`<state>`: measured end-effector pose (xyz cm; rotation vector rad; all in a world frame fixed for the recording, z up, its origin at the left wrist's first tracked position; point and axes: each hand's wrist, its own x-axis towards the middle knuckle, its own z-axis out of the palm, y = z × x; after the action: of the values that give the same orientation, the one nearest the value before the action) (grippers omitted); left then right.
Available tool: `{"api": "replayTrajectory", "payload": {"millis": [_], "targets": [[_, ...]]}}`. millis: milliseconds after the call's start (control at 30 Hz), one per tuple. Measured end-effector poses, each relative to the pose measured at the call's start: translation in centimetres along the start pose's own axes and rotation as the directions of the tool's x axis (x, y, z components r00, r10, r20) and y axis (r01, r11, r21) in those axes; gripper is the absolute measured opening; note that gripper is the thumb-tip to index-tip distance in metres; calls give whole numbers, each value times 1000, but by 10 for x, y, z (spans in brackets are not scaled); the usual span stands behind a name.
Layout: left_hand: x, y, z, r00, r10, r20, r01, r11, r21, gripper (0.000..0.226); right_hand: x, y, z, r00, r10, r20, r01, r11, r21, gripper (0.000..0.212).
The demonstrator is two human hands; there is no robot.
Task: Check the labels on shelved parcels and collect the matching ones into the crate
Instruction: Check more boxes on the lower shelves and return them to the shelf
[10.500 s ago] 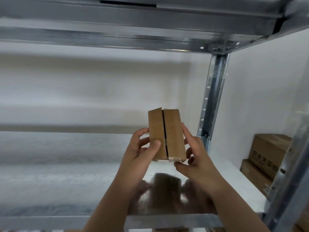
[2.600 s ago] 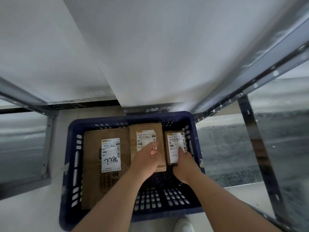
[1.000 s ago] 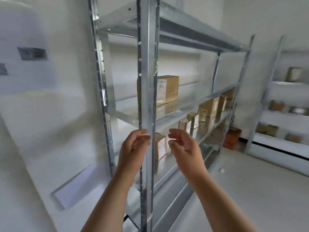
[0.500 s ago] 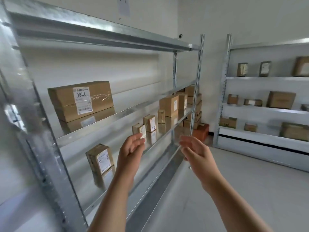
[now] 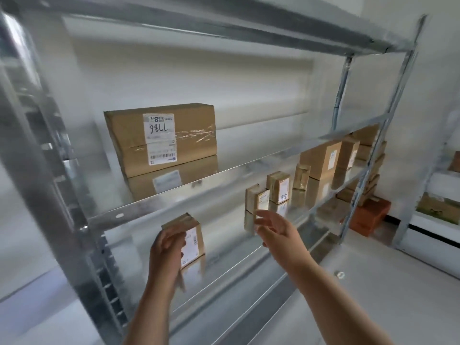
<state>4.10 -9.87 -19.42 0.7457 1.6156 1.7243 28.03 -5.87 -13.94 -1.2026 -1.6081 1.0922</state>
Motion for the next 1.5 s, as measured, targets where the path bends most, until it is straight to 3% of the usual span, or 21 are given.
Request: {"api": "replayTrajectory", "payload": {"millis": [67,233,367,633,733,833,1067,1167,1233,1367,1500], "targets": [[30,-14,-7,997,-28,-67,28,1000,11,16,32,11,14,999,18,48,-17,1000,-19,55],[78,-47,-11,974,-44,-222,57,997,52,12,102,53,54,974,94,205,-85,995,-54,34],[103,-77,-5,951,-61,-304,117,978,171,17,150,91,88,923,168,346,-133,983,-124,40],[136,-111,38,954,-103,-282,183,945,272,27,229,137,141,731,282,621,-136,953,-272,76],[136,-122,55,930,-98,-354,188,955,228,30,244,147,150,615,298,730,-97,947,-305,86],[134,-137,70,908,-101,-405,193,962,192,31,256,160,154,507,246,826,-87,968,-235,80],[117,-133,97,881,-63,-469,161,972,172,39,265,173,152,633,67,772,-36,998,-58,30],[104,-130,98,865,-5,-502,116,975,190,37,260,159,134,682,51,729,-130,990,52,40],[92,-129,100,865,3,-502,61,992,111,34,253,155,122,709,79,700,-195,977,87,42],[69,-117,105,896,-19,-443,-36,993,-116,33,233,149,109,751,98,653,-287,939,189,29],[57,-102,103,910,31,-413,-112,978,-175,33,214,134,102,754,48,655,-314,902,295,22]]}}
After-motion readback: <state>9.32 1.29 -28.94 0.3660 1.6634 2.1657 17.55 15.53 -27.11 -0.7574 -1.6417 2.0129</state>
